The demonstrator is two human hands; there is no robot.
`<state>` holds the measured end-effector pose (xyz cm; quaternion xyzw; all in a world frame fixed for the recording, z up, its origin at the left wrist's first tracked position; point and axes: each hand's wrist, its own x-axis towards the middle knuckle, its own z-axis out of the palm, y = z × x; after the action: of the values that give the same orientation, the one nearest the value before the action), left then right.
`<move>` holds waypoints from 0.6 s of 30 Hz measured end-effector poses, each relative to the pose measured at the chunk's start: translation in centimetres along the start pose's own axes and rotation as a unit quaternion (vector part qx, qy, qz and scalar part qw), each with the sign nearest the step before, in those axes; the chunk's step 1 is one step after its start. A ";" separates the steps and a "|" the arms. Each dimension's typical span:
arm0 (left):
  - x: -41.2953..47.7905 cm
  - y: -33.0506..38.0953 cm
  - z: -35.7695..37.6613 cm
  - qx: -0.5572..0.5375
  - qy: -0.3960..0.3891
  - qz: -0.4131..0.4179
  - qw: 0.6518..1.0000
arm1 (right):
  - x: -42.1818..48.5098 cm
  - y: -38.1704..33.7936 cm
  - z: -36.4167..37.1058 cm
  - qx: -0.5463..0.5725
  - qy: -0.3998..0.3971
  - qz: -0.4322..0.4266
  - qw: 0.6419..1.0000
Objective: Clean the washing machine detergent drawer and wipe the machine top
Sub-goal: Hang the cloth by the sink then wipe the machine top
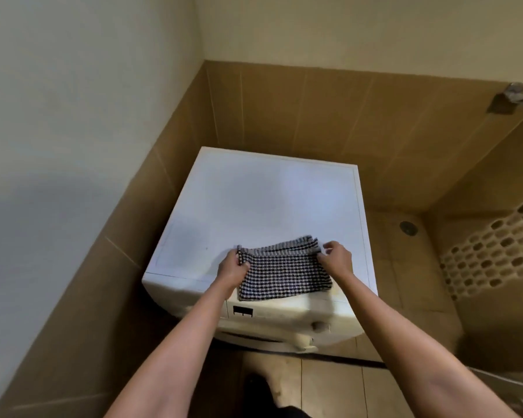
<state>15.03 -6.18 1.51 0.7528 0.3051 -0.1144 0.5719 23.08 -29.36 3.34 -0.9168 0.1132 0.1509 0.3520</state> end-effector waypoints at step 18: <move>8.8 -6.5 -13.6 0.259 0.280 0.206 0.901 | -2.7 -7.7 19.7 -0.181 0.054 -0.033 0.981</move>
<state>15.69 10.40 -3.90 0.9214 0.2505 0.1462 0.2585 19.11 -10.04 -4.92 -0.9753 0.0730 0.1074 0.1786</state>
